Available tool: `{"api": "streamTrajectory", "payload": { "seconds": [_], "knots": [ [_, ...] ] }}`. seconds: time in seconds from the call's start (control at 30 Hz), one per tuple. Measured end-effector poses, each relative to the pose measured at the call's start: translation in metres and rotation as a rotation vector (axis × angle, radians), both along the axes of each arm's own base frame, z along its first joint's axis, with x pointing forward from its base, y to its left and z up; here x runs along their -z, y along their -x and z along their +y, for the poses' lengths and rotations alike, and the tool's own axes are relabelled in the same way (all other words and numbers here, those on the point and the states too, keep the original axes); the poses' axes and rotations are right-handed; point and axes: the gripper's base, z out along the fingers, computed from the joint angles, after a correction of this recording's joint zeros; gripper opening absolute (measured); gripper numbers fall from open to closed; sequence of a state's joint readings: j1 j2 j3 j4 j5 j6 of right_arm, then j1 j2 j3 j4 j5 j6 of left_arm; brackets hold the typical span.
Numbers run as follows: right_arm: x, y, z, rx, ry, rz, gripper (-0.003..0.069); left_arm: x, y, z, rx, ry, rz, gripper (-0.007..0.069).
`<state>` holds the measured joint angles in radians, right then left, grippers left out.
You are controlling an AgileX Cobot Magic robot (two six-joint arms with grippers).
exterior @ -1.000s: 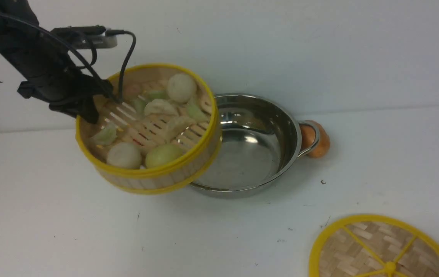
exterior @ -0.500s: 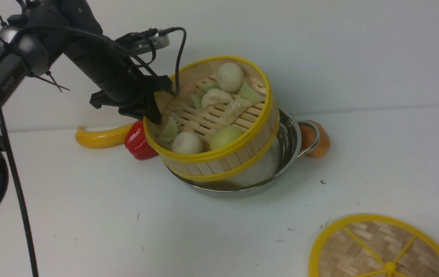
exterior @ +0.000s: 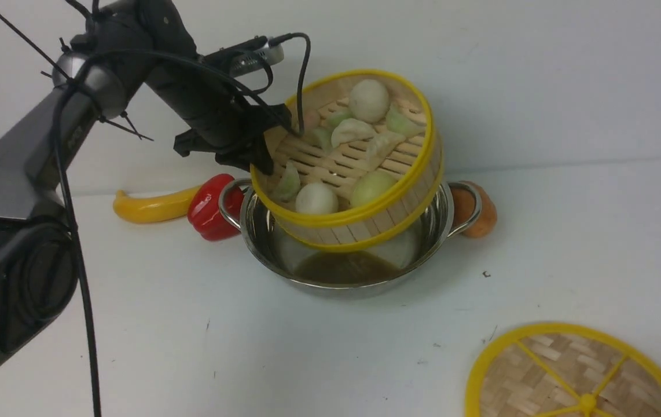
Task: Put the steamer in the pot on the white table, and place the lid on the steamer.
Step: 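Place the bamboo steamer basket with dumplings into the steel pot with the left gripper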
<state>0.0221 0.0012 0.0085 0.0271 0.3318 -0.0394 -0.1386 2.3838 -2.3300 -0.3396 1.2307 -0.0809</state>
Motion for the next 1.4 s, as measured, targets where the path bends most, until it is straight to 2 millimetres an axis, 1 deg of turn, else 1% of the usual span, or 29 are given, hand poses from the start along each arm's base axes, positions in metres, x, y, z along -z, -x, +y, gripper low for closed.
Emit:
{"api": "streamTrajectory", "payload": {
  "seconds": [0.07,0.17,0.3,0.43,0.63,0.9,1.23,1.33,1.4],
  "knots": [
    [0.0,0.0,0.0,0.0,0.0,0.0,0.0243,0.01,-0.002,0.001,0.0,-0.022,0.017,0.0031],
    [0.0,0.0,0.0,0.0,0.0,0.0,0.0243,0.018,-0.004,0.005,0.0,-0.083,0.022,0.0031],
    [0.0,0.0,0.0,0.0,0.0,0.0,0.0243,0.02,-0.005,0.009,-0.001,-0.129,0.017,0.0031],
    [0.0,0.0,0.0,0.0,0.0,0.0,0.0243,0.02,-0.005,0.009,0.002,-0.127,0.017,0.0031],
    [0.0,0.0,0.0,0.0,0.0,0.0,0.0243,0.028,-0.006,0.003,0.03,-0.108,0.027,0.0031],
    [0.0,0.0,0.0,0.0,0.0,0.0,0.0243,0.036,-0.004,-0.01,0.065,-0.154,0.031,0.0031],
    [0.0,0.0,0.0,0.0,0.0,0.0,0.0243,0.042,-0.007,-0.011,0.061,-0.168,0.015,0.0031],
    [0.0,0.0,0.0,0.0,0.0,0.0,0.0243,0.041,-0.009,-0.011,0.07,-0.164,-0.009,0.0044],
    [0.0,0.0,0.0,0.0,0.0,0.0,0.0243,0.04,-0.01,-0.013,0.091,-0.147,-0.023,0.0071]
  ]
}}
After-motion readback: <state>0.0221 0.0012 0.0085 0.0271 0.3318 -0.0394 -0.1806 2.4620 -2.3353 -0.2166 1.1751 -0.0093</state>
